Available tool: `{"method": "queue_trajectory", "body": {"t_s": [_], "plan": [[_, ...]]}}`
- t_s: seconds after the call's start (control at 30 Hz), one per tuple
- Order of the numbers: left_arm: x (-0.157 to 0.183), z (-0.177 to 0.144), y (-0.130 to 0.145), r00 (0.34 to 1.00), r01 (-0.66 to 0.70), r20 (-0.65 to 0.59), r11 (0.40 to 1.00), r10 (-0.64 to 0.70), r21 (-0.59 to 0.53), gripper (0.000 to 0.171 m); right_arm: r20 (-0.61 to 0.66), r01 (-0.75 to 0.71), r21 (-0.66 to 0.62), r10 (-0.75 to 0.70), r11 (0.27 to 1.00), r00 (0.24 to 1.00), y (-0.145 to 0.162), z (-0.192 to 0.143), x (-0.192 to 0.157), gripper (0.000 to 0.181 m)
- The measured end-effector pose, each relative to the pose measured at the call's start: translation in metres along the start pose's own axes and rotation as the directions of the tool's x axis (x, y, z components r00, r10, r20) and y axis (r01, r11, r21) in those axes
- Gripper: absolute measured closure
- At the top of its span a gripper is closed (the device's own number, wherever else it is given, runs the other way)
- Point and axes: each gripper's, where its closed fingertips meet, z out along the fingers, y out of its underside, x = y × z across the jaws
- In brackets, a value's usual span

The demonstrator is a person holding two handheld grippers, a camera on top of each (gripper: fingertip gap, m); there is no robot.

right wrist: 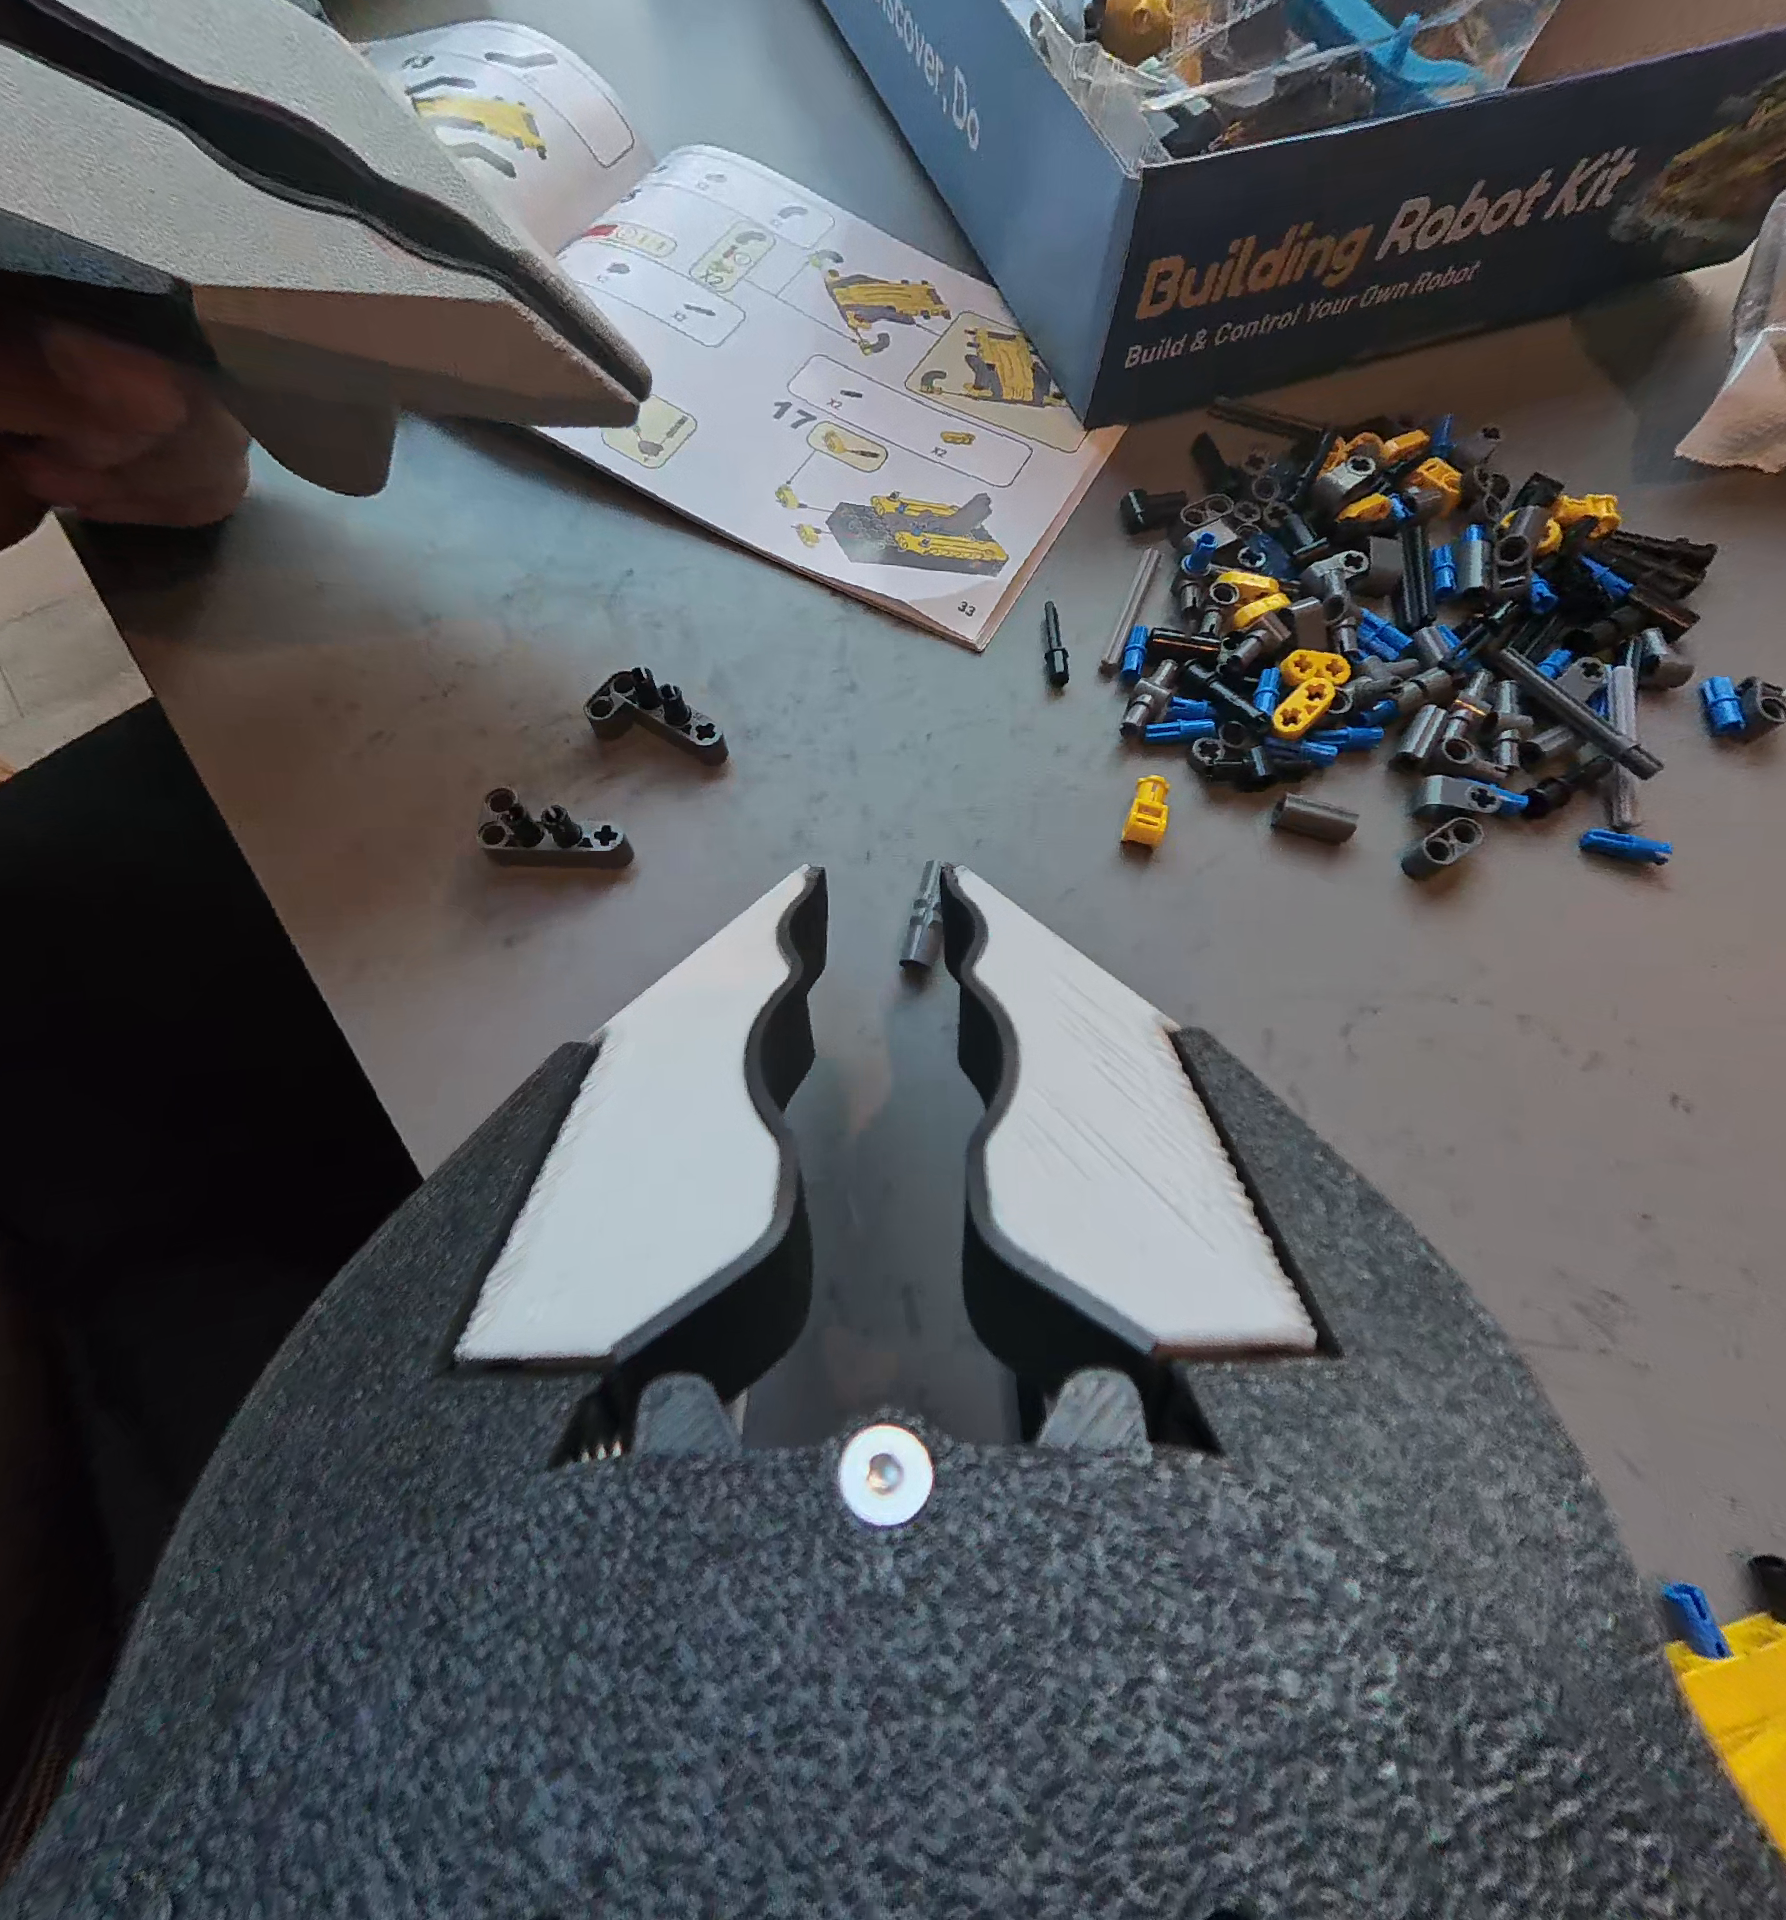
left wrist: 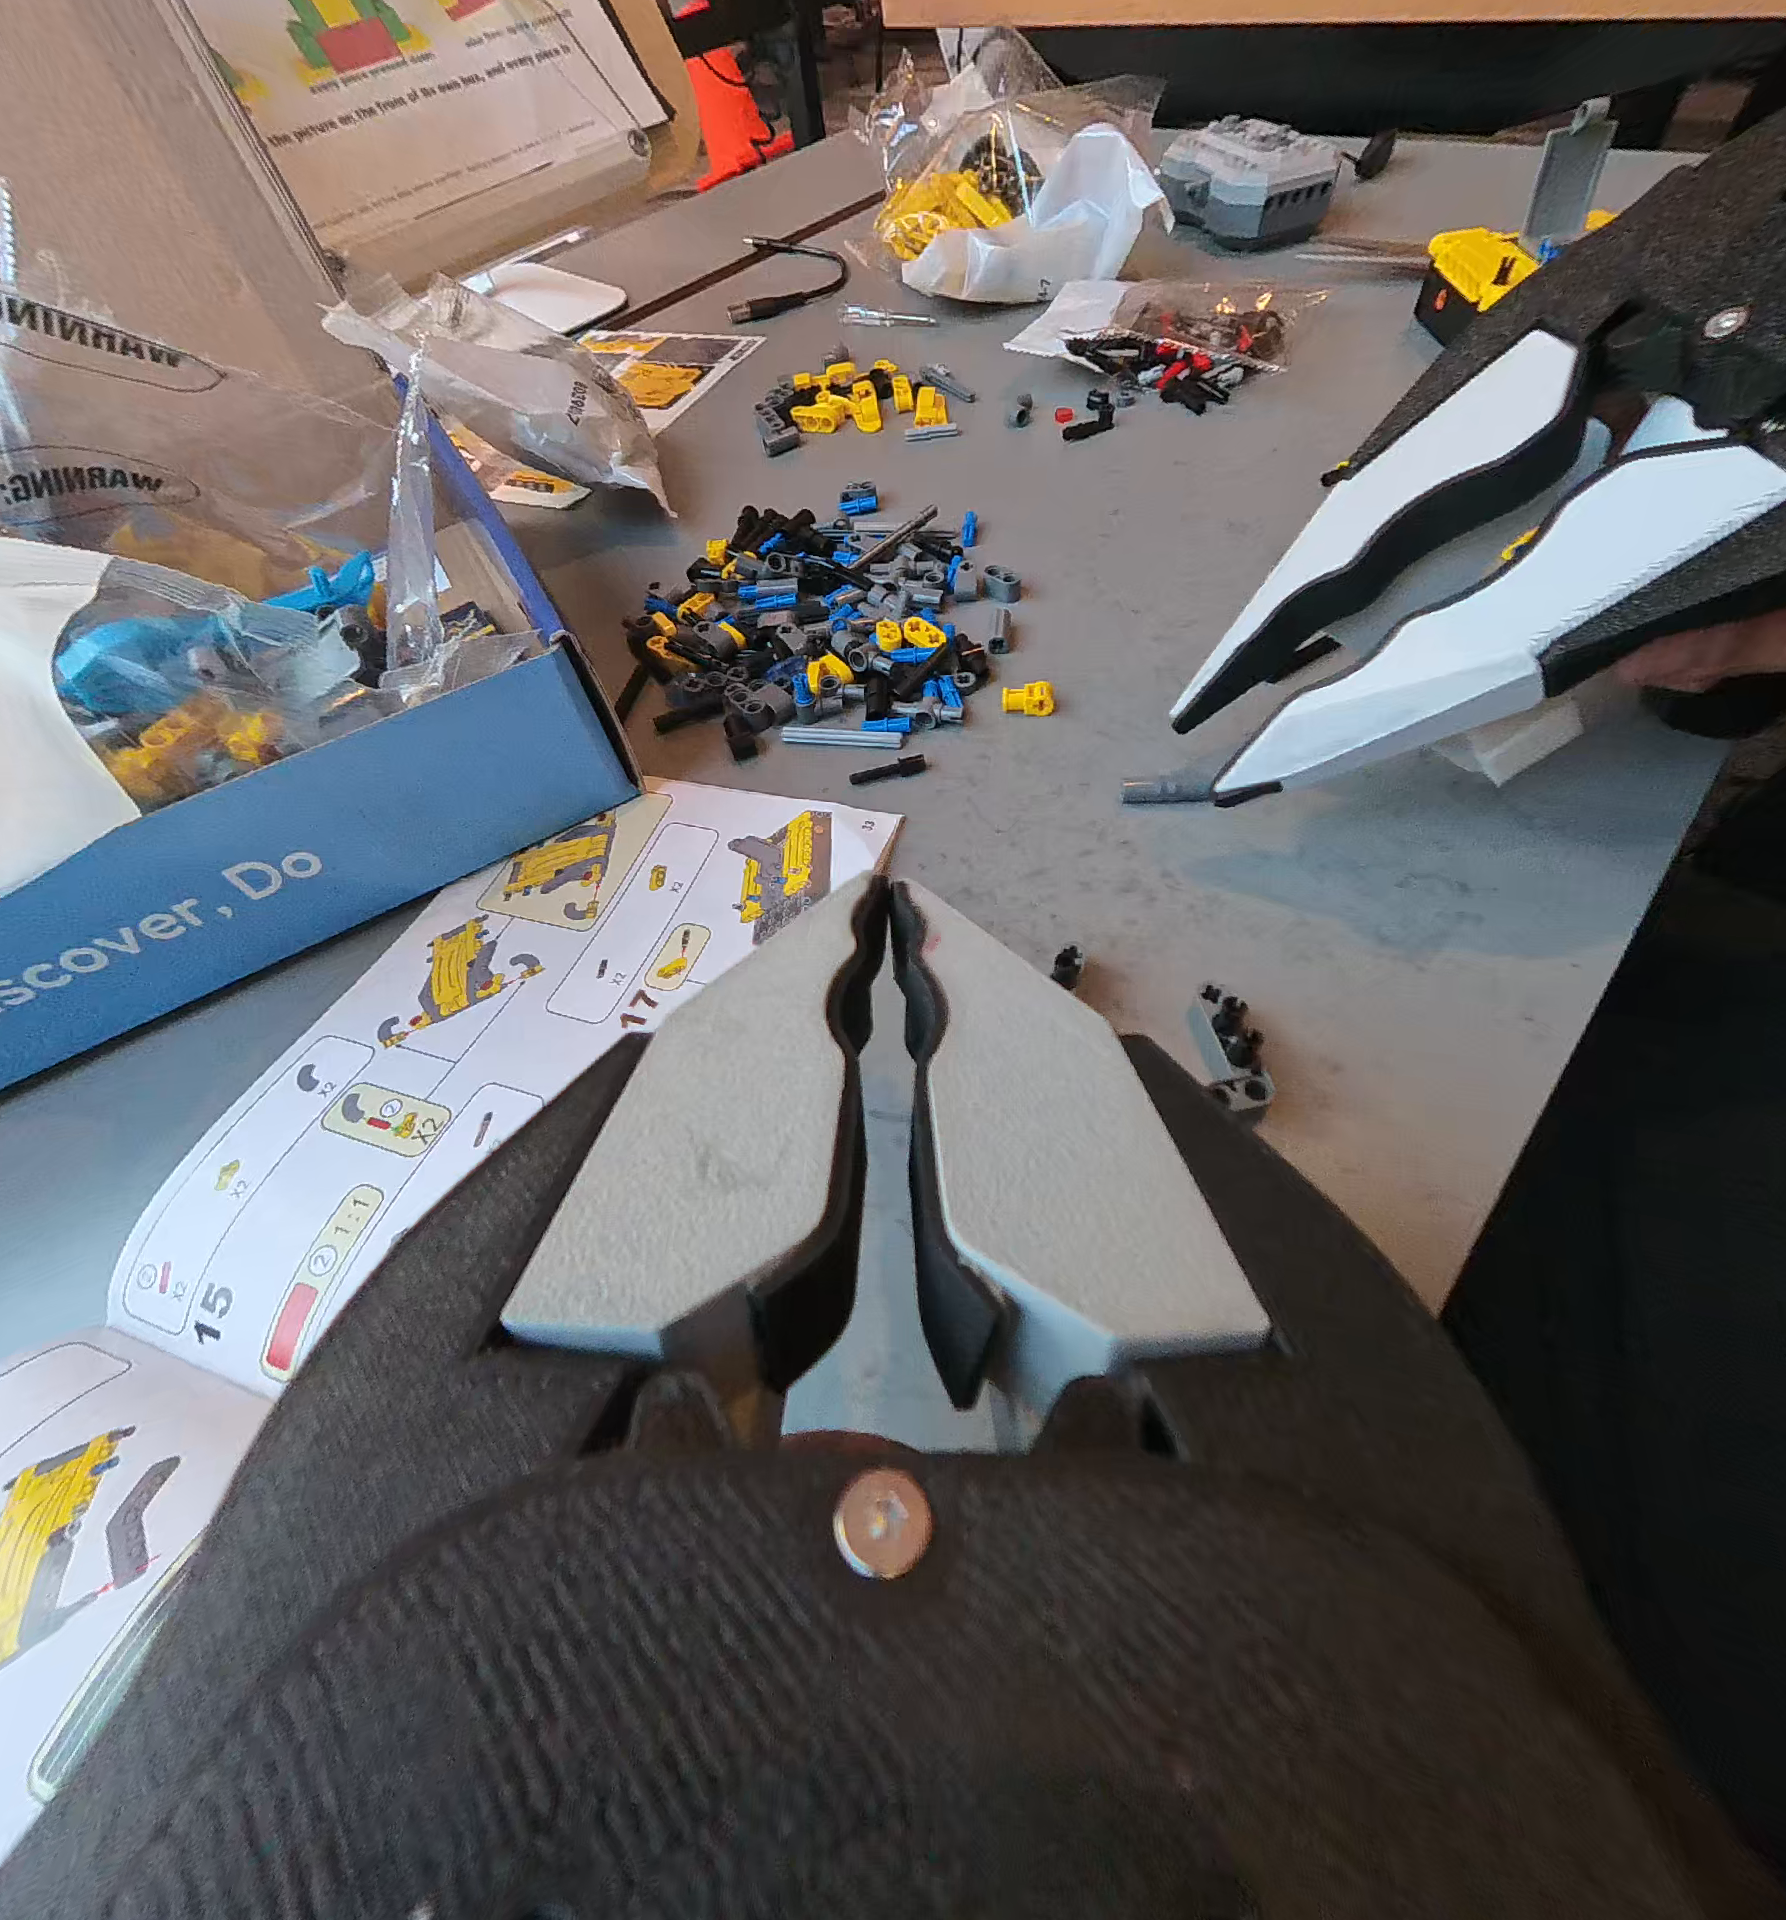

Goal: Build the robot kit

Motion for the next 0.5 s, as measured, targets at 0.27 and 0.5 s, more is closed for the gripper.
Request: {"method": "queue_trajectory", "body": {"t_s": [0.27,0.5], "plan": [[-0.0026,-0.0031,-0.0031,1.000,0.007,0.016,1.000,-0.007,0.027,0.168,-0.029,0.017,-0.012,-0.017,1.000,0.999,0.0015,0.0011,0.0020,0.160],[-0.0005,-0.0016,-0.0017,1.000,0.001,0.002,1.000,-0.001,0.013,0.171,-0.040,0.000,-0.011,-0.001,1.000,0.999,0.0012,0.0013,0.0054,0.160]]}}
